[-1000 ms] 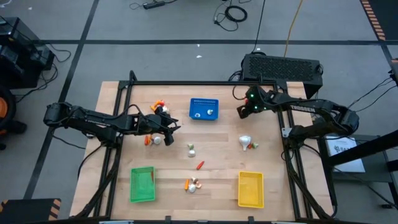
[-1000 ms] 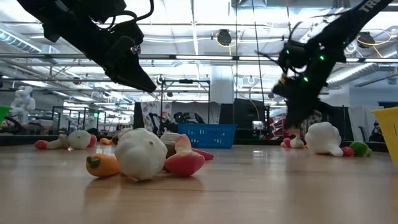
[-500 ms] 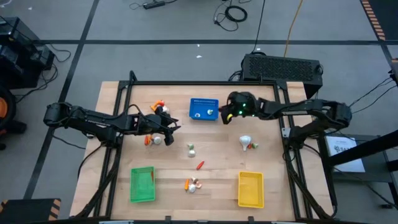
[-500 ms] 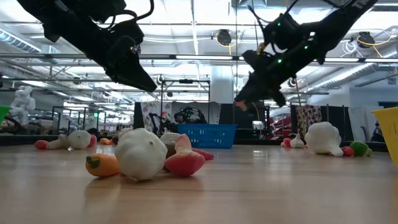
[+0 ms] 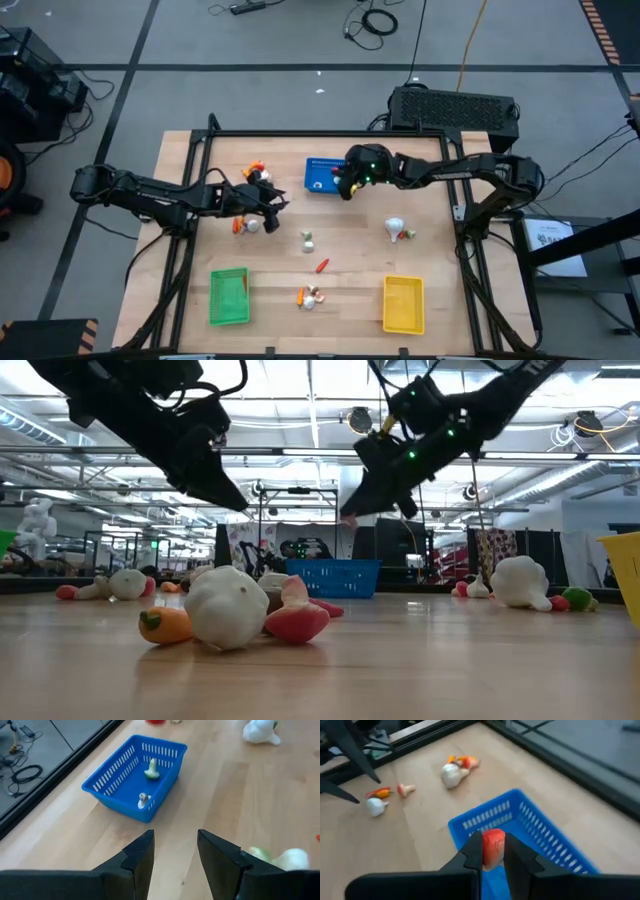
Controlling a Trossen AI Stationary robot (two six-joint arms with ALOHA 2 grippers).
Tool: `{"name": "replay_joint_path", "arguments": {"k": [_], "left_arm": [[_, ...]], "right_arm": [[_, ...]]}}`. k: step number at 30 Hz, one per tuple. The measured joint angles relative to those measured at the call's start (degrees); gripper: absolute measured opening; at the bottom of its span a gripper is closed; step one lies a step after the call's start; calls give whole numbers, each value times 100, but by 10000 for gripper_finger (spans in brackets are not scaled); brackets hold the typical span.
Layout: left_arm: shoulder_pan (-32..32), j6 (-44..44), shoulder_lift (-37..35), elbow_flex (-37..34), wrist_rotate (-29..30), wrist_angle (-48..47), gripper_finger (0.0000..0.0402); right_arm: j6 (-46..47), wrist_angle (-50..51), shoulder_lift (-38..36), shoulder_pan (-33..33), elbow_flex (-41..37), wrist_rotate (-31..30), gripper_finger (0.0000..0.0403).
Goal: Sort produce into baskets
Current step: Put the red mushroom into the blue bin
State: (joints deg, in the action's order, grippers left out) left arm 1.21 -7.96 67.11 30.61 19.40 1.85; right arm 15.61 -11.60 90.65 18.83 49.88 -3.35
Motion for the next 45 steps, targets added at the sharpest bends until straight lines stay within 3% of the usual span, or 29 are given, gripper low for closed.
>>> {"name": "replay_joint_path", "arguments": {"k": [4,12,16,23,29,38,45], "left_arm": [[5,95,0,0,258,-337,160],[16,-445,-168,0,1454,-1839,160],[16,-904,-351,0,1825,-2411,160],[16,-976,-673,0,1861,-2539,160],[16,-978,-847,0,1881,-2831,160],[7,-2077,-1693,0,2927,-4002,160],[5,-2320,-1926,0,2996,-4085,160]], "right_arm": [[-232,85,162,-56,174,-458,43],[-495,101,948,-287,575,-381,49],[-763,335,1184,-399,878,-407,84],[-903,1013,1212,-426,1267,-758,166],[-856,1138,1207,-460,1542,-860,203],[-1175,104,1233,-1137,1610,-230,212],[-1225,-1031,1669,-1661,1670,-224,212]]}}
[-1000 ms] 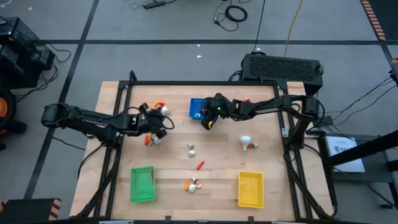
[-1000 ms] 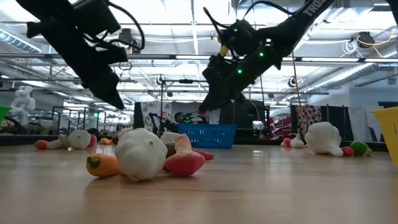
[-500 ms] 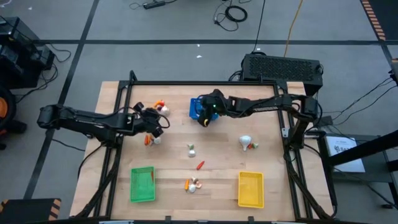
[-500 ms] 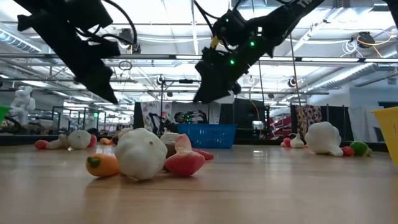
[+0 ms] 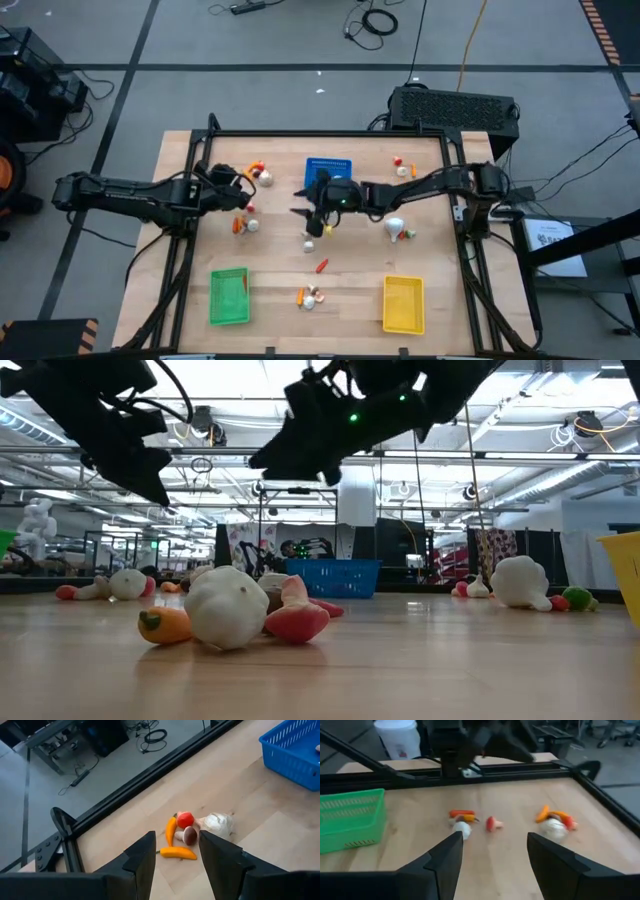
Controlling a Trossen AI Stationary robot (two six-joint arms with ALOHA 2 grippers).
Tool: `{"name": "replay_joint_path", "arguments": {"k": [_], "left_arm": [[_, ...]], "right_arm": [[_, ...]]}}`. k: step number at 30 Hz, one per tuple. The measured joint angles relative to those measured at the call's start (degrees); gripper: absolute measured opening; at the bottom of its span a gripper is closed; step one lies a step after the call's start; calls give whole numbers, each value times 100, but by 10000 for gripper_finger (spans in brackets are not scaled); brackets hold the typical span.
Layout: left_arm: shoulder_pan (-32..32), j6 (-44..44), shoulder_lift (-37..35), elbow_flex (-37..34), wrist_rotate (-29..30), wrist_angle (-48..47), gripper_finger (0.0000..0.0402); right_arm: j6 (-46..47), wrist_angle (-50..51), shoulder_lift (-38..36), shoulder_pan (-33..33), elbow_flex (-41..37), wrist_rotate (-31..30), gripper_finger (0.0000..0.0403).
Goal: Sort produce into baskets
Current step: Put the red mushroom into the blue bin
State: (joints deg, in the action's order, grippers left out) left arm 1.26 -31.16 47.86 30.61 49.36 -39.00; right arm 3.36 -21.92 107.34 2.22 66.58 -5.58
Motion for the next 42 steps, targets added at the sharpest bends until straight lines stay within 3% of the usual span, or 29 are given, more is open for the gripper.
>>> {"name": "replay_joint_path", "arguments": {"k": [4,11,17,22,28,42], "left_arm": [[0,2,0,0,0,19,160],[0,46,0,0,32,75,160],[0,6,-62,0,519,-78,160],[7,7,-67,0,621,-122,160],[7,20,-66,0,647,-118,160],[9,37,-66,0,860,-101,160]], "right_arm": [[29,300,710,-75,667,-1,212],[-22,1581,2229,-31,2798,0,212],[-47,2333,3317,224,4502,16,212],[-30,2545,4056,303,5551,556,212],[-15,2658,4598,349,6122,577,212],[46,2222,4904,489,6144,737,212]]}}
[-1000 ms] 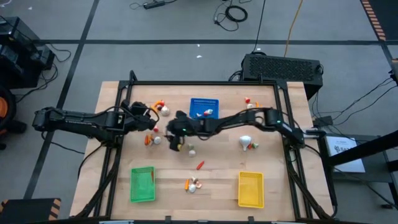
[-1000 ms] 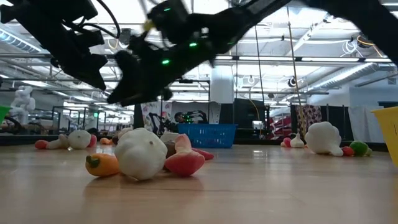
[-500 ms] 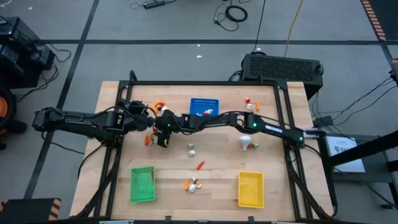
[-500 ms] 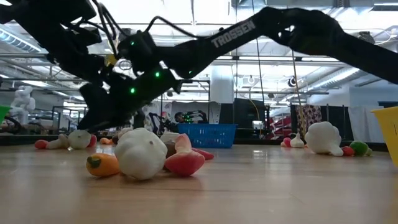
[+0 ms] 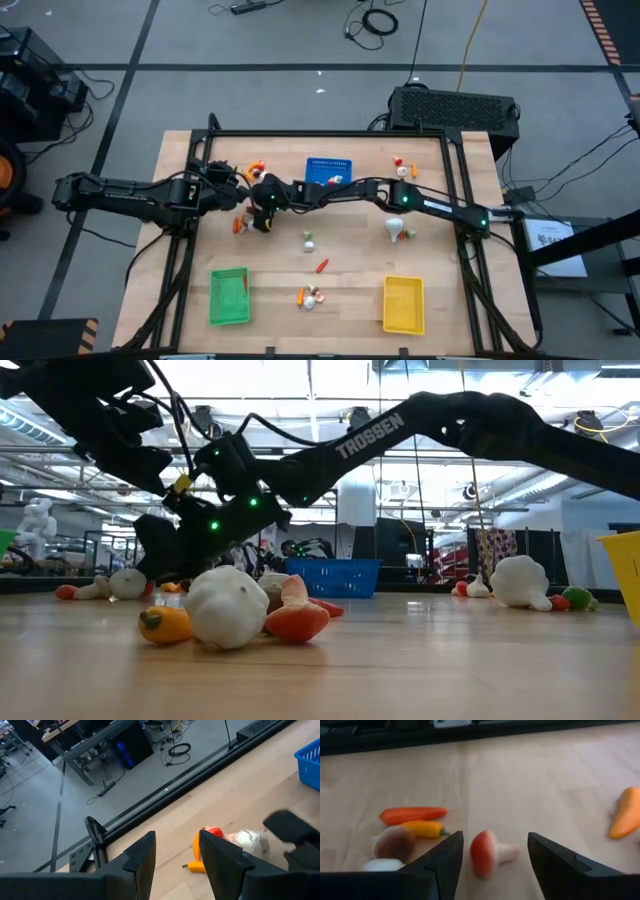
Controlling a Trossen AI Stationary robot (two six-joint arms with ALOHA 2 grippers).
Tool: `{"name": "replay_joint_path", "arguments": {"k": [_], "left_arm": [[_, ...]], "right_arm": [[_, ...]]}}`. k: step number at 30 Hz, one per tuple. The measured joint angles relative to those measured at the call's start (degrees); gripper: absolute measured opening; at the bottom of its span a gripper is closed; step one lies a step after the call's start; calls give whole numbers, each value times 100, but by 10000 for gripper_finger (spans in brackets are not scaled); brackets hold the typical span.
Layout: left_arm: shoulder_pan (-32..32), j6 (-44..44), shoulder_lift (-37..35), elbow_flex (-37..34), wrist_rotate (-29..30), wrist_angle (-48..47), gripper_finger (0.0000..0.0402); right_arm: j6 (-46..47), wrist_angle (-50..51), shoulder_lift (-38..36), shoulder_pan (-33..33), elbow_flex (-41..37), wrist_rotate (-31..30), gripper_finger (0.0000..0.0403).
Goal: Sort produce into baskets
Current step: Put the red mushroom into the blue bin
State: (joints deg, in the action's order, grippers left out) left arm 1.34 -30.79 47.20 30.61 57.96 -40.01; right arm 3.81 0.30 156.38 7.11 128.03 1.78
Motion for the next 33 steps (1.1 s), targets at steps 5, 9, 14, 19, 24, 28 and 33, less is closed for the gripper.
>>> {"name": "replay_joint_path", "arguments": {"k": [5,9,14,19,24,28,33], "left_arm": [[2,2,0,0,78,0,160],[2,2,1,0,107,0,160],[2,7,0,0,111,0,160],[2,12,0,0,111,-1,160],[2,15,-2,0,123,-37,160],[9,-23,2,0,194,-155,160],[9,-24,2,0,213,-155,160]], "right_arm": [[2,-2,26,-4,0,-6,212],[2,39,26,0,0,-175,207],[-7,43,26,13,0,-342,170],[-4,45,26,39,0,-341,105],[36,356,-111,42,-4,-320,39],[82,1143,-552,64,-7,-322,11],[-121,2287,-1155,176,2,-310,9]]}}
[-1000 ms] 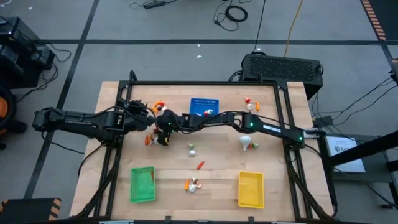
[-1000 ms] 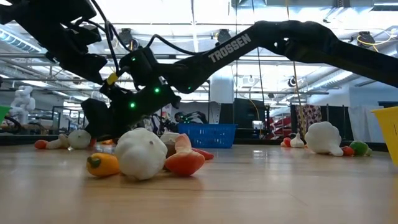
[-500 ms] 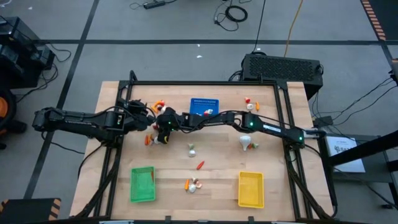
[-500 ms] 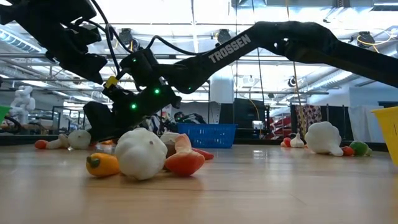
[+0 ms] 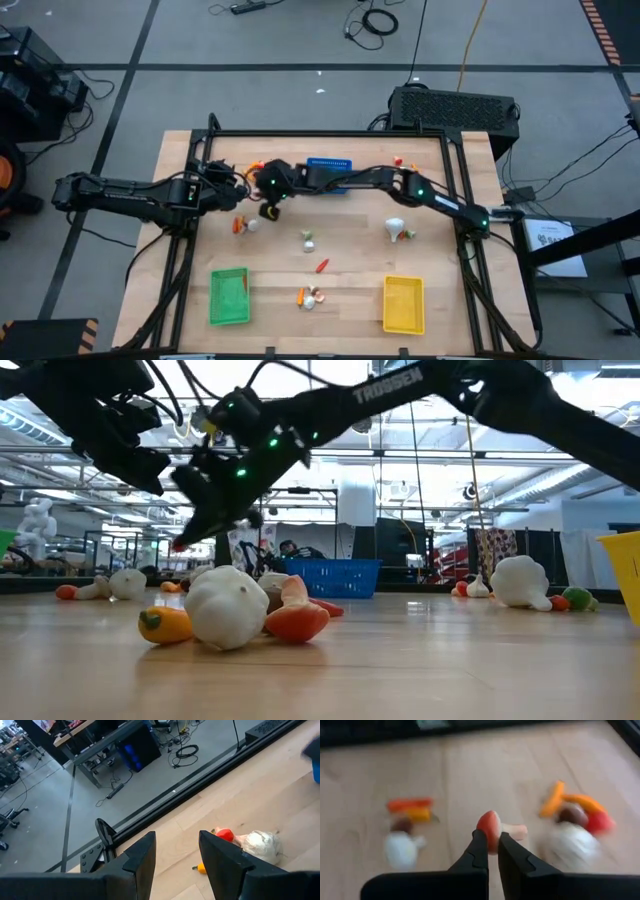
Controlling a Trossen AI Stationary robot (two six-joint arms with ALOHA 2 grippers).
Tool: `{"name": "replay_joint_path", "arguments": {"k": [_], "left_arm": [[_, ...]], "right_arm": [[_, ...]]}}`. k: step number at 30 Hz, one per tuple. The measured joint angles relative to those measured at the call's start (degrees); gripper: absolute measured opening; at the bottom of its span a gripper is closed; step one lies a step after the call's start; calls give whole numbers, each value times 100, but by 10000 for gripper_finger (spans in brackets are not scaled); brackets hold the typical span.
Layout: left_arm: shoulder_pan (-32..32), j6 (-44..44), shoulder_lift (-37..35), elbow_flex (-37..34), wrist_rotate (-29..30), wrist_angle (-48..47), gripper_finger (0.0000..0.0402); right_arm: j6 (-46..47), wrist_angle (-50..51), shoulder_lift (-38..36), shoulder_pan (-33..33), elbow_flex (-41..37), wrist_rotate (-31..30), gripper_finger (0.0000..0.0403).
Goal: Sort produce into baskets
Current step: Put the red mushroom into the blue bin
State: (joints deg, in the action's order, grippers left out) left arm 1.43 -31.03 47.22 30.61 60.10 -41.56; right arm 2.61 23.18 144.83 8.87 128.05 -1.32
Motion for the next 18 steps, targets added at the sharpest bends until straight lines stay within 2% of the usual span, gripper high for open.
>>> {"name": "replay_joint_path", "arguments": {"k": [10,18], "left_arm": [[0,-11,0,0,-3,-1,160],[0,-13,0,-2,-7,4,160]], "right_arm": [[-334,2798,-1096,643,0,-7,10],[-135,5075,-1321,1162,-9,13,11]]}}
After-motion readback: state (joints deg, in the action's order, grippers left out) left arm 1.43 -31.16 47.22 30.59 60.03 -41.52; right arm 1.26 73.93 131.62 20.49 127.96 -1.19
